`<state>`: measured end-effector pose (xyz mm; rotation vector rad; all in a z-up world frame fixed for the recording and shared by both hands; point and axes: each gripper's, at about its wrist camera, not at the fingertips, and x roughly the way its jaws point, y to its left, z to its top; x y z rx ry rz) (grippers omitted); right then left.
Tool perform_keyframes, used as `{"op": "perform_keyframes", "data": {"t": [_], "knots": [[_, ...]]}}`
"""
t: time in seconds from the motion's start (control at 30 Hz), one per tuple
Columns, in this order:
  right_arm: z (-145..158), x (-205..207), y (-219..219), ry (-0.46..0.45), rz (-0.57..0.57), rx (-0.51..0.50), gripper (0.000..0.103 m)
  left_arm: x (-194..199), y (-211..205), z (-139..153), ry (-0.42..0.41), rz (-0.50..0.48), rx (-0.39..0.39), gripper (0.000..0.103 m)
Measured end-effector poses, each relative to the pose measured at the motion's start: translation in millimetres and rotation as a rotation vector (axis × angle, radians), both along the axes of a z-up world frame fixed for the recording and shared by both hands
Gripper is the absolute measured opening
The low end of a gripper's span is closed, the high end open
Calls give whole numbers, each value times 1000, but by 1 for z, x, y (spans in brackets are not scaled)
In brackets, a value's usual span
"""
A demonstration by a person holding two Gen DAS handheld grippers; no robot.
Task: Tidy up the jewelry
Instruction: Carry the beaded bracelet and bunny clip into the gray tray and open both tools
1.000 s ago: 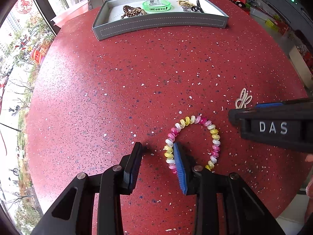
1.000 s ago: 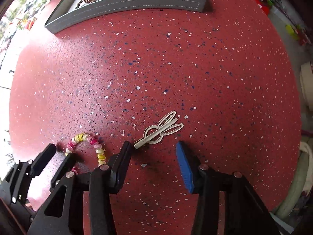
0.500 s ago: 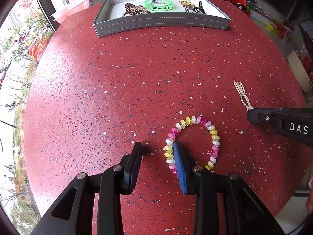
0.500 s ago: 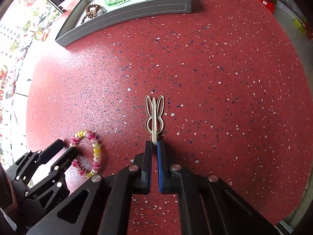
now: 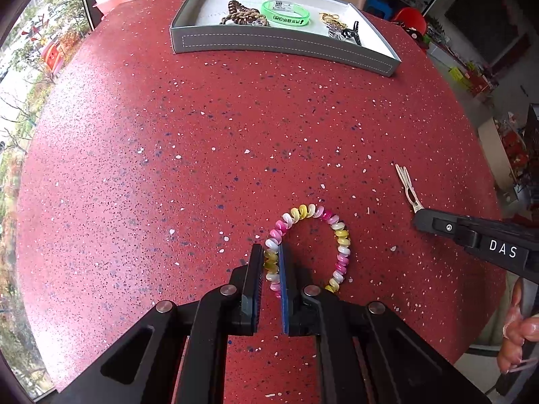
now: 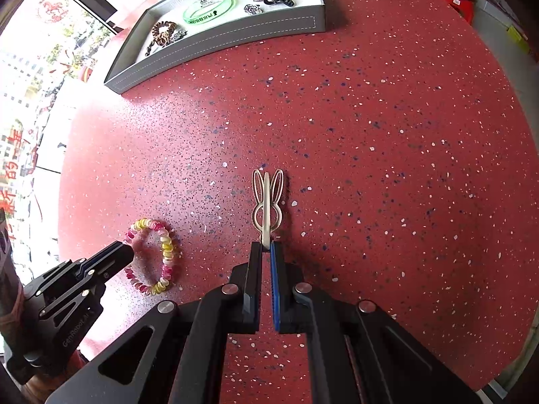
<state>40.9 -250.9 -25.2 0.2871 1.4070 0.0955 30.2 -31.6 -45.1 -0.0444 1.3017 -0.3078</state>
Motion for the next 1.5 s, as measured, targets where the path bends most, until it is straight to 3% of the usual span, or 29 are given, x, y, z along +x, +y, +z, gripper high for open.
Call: {"op": "perform_keyframes", "data": {"t": [0.6, 1.5], "knots": [[29, 7, -19, -71, -10, 58, 5, 19, 3, 38, -82, 3, -18, 27], [58, 76, -23, -150, 50, 87, 5, 97, 7, 76, -206, 68, -38, 27]]}}
